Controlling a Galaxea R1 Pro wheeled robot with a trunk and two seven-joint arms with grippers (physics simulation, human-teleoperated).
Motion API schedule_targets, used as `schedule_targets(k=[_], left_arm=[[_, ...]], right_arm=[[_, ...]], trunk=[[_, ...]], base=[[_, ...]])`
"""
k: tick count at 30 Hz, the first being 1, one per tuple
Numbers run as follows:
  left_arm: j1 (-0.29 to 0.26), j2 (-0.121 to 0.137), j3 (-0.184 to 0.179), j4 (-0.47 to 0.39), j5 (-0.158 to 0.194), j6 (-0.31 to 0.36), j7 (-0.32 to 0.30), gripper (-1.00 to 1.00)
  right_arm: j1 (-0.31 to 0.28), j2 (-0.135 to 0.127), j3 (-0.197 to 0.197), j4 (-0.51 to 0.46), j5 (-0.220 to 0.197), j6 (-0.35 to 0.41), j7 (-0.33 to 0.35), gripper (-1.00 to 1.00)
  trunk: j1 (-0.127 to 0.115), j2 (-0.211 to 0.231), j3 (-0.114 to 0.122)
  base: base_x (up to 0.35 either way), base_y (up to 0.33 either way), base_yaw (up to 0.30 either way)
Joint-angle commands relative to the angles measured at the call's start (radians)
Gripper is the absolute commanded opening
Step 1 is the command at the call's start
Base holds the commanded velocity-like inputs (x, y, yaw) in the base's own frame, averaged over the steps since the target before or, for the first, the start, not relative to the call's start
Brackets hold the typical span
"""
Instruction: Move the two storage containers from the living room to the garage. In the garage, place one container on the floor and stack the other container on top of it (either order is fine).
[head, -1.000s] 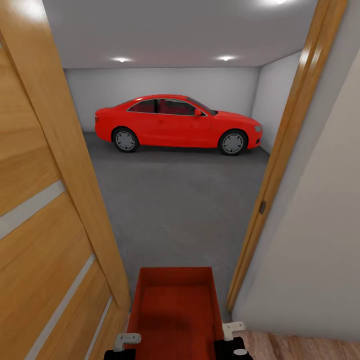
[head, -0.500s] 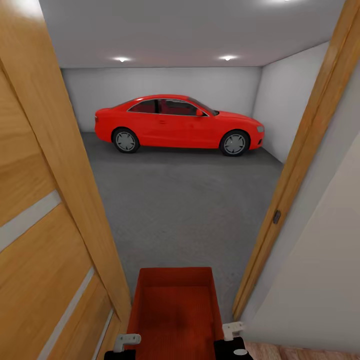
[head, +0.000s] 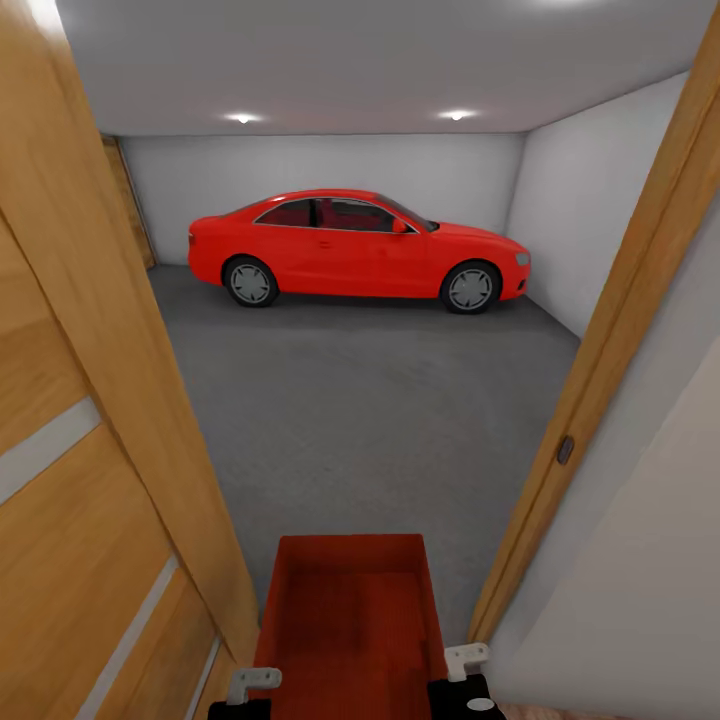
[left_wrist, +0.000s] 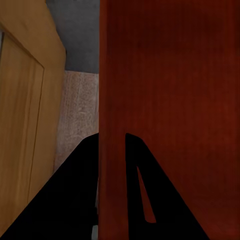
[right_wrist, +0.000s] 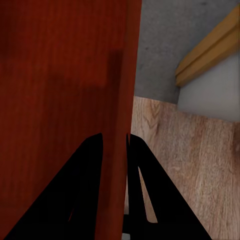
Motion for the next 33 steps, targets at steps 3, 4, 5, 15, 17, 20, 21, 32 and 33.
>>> schedule_targets(k=[3, 4, 5, 15, 17, 20, 21, 32, 33], left_arm=[[-0.001, 0.015, -0.007, -0.002, 0.004, -0.028, 0.007, -1.00], [-0.001, 0.015, -0.007, -0.002, 0.004, -0.028, 0.007, -1.00], [-0.001, 0.015, -0.007, -0.002, 0.004, -0.028, 0.007, -1.00], [-0.001, 0.015, -0.007, -0.002, 0.004, -0.028, 0.007, -1.00], [-0.001, 0.015, -0.007, -0.002, 0.004, -0.028, 0.007, -1.00], [-0.001, 0.015, -0.007, -0.002, 0.004, -0.028, 0.007, -1.00], [-0.001, 0.015, -0.007, -0.002, 0.004, -0.028, 0.007, -1.00], [-0.001, 0.015, -0.007, -0.002, 0.004, -0.028, 0.007, -1.00], [-0.001, 0.015, -0.007, -0.002, 0.004, -0.028, 0.007, -1.00]], right_arm=[[0.000, -0.027, 0.011, 0.004, -0.006, 0.004, -0.001, -1.00], [0.000, -0.027, 0.011, 0.004, -0.007, 0.004, -0.001, -1.00], [0.000, -0.027, 0.011, 0.004, -0.007, 0.004, -0.001, -1.00], [0.000, -0.027, 0.011, 0.004, -0.006, 0.004, -0.001, -1.00], [0.000, -0.027, 0.011, 0.004, -0.007, 0.004, -0.001, -1.00], [0.000, -0.027, 0.011, 0.004, -0.007, 0.004, -0.001, -1.00], [0.000, -0.027, 0.011, 0.004, -0.007, 0.004, -0.001, -1.00], [0.000, -0.027, 0.011, 0.004, -0.007, 0.004, -0.001, -1.00], [0.000, -0.027, 0.011, 0.004, -0.007, 0.004, -0.001, -1.00]], trunk=[[0.000, -0.001, -0.002], [0.000, -0.001, -0.002], [0.000, -0.001, -0.002], [0.000, -0.001, -0.002], [0.000, -0.001, -0.002], [0.000, -0.001, -0.002], [0.000, -0.001, -0.002], [0.000, -0.001, -0.002], [0.000, -0.001, -0.002]], base=[[0.013, -0.016, 0.000], [0.008, -0.009, 0.000], [0.011, -0.006, 0.000], [0.101, 0.031, 0.000], [0.071, 0.010, 0.000], [0.033, 0.005, 0.000], [0.022, 0.002, 0.000], [0.100, 0.001, 0.000], [0.152, 0.000, 0.000]])
